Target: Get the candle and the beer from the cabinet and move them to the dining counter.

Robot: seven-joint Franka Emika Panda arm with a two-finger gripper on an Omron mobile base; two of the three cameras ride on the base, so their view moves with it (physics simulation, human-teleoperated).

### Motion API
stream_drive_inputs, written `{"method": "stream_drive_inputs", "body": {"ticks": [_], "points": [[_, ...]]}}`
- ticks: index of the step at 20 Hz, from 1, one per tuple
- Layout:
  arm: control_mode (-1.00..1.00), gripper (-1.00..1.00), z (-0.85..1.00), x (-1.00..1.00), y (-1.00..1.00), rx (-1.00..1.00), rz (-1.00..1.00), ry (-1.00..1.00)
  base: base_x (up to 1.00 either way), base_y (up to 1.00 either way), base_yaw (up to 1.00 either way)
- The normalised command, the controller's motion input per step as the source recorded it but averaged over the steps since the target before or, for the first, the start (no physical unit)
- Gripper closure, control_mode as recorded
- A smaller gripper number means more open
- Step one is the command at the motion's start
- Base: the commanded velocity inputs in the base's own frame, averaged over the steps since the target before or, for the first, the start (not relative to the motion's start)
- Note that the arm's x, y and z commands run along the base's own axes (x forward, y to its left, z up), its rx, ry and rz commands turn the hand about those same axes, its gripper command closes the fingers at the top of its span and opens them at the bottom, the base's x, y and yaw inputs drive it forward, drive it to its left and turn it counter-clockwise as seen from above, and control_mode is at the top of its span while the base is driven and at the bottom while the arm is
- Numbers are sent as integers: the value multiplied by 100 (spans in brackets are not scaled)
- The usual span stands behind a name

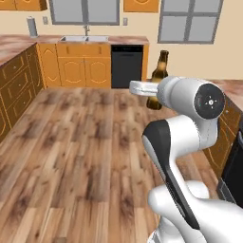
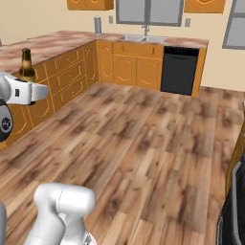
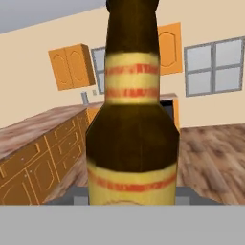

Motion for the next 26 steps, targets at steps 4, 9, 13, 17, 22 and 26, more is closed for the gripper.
{"method": "stream_drive_inputs", "body": {"ticks": [4, 9, 13, 17, 22, 26], "points": [[100, 100, 0, 0, 0, 0, 0, 0, 82, 34, 0], [100, 100, 0, 0, 0, 0, 0, 0, 80, 47, 0], [100, 100, 0, 0, 0, 0, 0, 0, 71, 60, 0], [100, 100, 0, 0, 0, 0, 0, 0, 63, 67, 0], [100, 100, 0, 0, 0, 0, 0, 0, 59, 72, 0], [100, 100, 0, 0, 0, 0, 0, 0, 55, 77, 0]]}}
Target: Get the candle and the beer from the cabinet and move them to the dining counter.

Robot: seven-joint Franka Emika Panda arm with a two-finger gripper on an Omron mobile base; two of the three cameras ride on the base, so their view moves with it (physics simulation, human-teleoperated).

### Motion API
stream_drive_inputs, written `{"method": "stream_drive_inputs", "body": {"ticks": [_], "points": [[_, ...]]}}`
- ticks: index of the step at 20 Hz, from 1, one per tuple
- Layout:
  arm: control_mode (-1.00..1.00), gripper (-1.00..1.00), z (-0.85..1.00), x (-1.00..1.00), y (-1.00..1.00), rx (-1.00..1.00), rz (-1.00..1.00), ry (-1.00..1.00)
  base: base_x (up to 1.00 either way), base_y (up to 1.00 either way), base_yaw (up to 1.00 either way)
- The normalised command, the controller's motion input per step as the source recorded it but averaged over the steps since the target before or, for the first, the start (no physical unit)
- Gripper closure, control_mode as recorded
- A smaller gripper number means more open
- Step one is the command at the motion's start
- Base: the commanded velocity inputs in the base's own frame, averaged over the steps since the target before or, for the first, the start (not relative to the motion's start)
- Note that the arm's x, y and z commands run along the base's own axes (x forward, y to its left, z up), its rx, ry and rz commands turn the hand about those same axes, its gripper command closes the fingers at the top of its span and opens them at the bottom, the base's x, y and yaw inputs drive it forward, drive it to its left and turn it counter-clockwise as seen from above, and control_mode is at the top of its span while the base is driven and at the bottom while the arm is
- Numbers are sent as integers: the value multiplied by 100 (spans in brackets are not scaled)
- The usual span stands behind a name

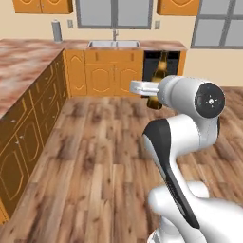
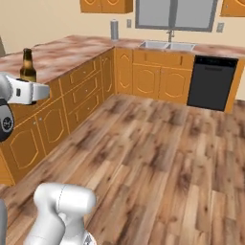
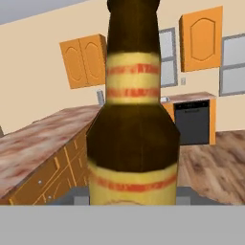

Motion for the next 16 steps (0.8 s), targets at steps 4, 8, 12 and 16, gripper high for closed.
{"method": "stream_drive_inputs", "body": {"ticks": [4, 8, 12, 16], "points": [[100, 100, 0, 0, 0, 0, 0, 0, 53, 78, 0], [100, 100, 0, 0, 0, 0, 0, 0, 50, 78, 0], [100, 100, 0, 0, 0, 0, 0, 0, 46, 76, -8], [100, 100, 0, 0, 0, 0, 0, 0, 44, 77, -10]]}}
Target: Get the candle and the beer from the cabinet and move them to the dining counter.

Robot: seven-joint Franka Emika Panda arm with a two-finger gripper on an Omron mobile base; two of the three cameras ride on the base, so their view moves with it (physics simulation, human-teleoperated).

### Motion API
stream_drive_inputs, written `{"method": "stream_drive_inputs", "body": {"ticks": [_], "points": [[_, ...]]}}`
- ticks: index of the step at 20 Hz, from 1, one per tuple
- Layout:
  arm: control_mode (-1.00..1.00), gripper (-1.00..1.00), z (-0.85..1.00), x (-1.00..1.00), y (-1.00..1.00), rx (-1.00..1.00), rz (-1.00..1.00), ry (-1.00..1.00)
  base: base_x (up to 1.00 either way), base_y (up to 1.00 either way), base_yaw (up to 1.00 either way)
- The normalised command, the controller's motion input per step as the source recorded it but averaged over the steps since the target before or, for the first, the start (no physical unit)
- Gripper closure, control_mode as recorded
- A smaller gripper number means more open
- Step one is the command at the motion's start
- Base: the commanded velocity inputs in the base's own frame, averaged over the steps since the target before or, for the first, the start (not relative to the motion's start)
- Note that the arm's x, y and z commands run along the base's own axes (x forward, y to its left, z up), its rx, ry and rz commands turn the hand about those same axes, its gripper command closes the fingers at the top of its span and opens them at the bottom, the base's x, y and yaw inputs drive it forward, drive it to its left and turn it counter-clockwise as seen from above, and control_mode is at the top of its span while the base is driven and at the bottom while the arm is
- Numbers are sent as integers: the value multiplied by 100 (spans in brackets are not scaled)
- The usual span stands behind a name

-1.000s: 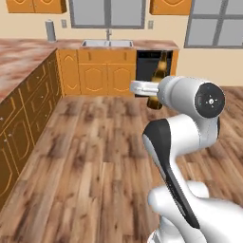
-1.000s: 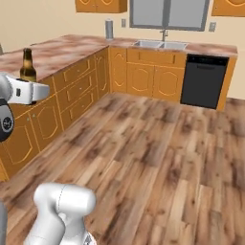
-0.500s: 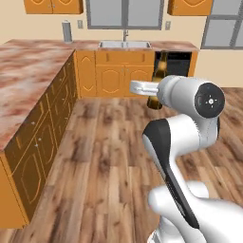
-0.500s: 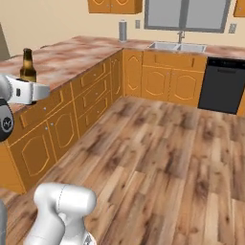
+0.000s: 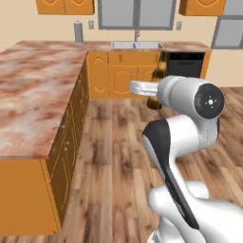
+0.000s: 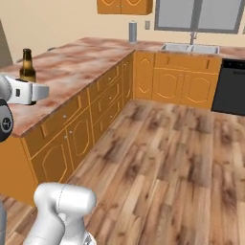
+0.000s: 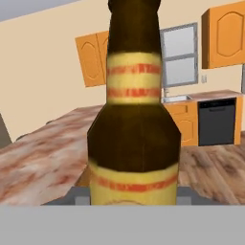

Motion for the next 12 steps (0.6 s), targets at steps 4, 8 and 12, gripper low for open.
{"method": "stream_drive_inputs", "body": {"ticks": [4, 8, 12], "points": [[100, 100, 0, 0, 0, 0, 0, 0, 42, 81, -6], [100, 100, 0, 0, 0, 0, 0, 0, 38, 82, -6], [100, 100, 0, 0, 0, 0, 0, 0, 38, 84, -5]]}}
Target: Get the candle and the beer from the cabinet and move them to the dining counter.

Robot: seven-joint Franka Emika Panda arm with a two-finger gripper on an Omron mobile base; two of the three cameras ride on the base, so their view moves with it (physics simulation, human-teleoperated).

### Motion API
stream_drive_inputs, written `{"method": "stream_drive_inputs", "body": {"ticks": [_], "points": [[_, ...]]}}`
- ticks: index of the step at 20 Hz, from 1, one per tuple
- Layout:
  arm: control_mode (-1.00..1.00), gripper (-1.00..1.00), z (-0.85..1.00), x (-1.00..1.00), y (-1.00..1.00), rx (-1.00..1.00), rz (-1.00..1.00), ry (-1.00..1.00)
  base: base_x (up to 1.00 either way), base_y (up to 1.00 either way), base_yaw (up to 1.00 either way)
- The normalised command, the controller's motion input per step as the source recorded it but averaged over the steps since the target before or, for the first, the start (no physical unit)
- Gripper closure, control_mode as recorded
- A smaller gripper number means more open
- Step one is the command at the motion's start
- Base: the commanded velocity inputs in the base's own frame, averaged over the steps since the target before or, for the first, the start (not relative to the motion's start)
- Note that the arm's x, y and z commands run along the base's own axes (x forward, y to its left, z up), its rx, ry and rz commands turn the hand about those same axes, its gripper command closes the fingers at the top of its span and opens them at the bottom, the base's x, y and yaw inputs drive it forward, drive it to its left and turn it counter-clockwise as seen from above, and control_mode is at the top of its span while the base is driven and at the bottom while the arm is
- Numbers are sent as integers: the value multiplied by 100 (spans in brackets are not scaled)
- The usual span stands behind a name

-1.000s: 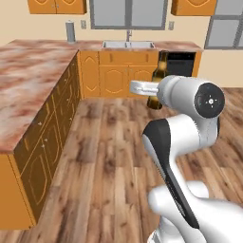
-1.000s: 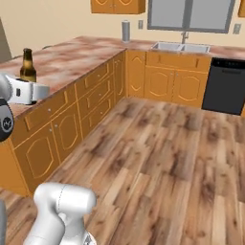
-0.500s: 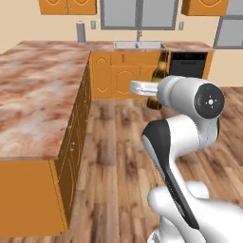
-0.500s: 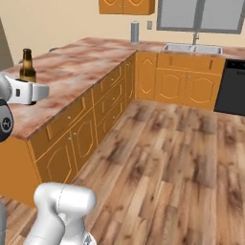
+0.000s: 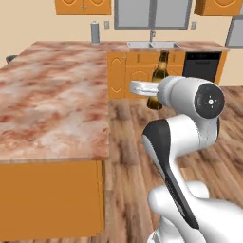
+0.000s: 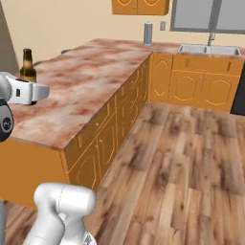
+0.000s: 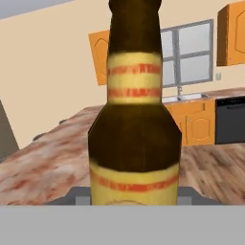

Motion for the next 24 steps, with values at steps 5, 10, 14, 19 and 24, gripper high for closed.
{"method": "stream_drive_inputs", "body": {"ticks": [5, 10, 14, 19, 24], "points": [[100, 100, 0, 0, 0, 0, 0, 0, 39, 85, -3], [100, 100, 0, 0, 0, 0, 0, 0, 39, 85, -3], [100, 100, 0, 0, 0, 0, 0, 0, 38, 84, -3], [100, 100, 0, 0, 0, 0, 0, 0, 37, 83, -5], [100, 100, 0, 0, 0, 0, 0, 0, 35, 82, -6]]}}
